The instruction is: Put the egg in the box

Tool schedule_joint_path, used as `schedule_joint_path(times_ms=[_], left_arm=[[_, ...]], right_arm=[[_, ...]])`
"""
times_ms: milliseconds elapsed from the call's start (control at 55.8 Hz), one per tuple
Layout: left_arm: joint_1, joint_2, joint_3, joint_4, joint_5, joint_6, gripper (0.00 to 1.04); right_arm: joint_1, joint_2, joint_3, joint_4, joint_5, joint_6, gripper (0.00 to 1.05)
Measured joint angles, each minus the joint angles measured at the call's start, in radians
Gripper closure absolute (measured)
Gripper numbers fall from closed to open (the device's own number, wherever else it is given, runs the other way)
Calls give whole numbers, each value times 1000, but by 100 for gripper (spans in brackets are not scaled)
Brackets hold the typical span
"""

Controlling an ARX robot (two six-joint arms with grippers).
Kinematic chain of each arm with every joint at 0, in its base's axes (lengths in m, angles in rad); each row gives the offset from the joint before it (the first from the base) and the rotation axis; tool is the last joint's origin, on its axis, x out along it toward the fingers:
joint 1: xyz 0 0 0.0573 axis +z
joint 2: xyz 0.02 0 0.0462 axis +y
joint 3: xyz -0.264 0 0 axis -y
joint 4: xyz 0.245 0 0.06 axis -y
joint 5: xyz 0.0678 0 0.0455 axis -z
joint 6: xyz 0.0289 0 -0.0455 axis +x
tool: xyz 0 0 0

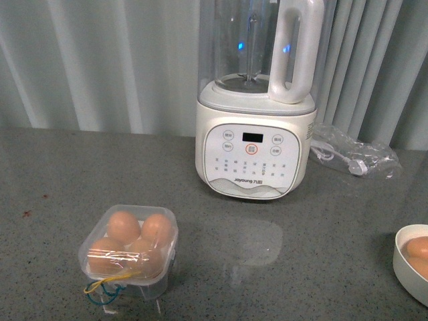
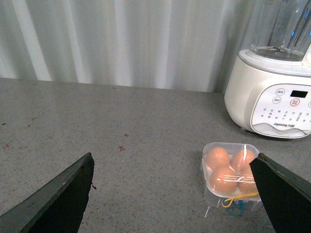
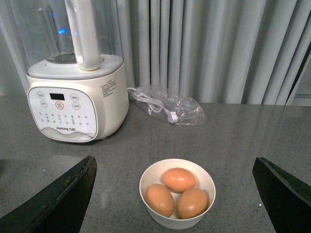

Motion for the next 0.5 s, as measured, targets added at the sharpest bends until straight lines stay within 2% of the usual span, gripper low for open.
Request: schedule_joint_path(times_ms=[502], left_arm=[[0, 0, 0, 0, 0, 0, 7]], right_arm=[[0, 0, 0, 0, 0, 0, 7]])
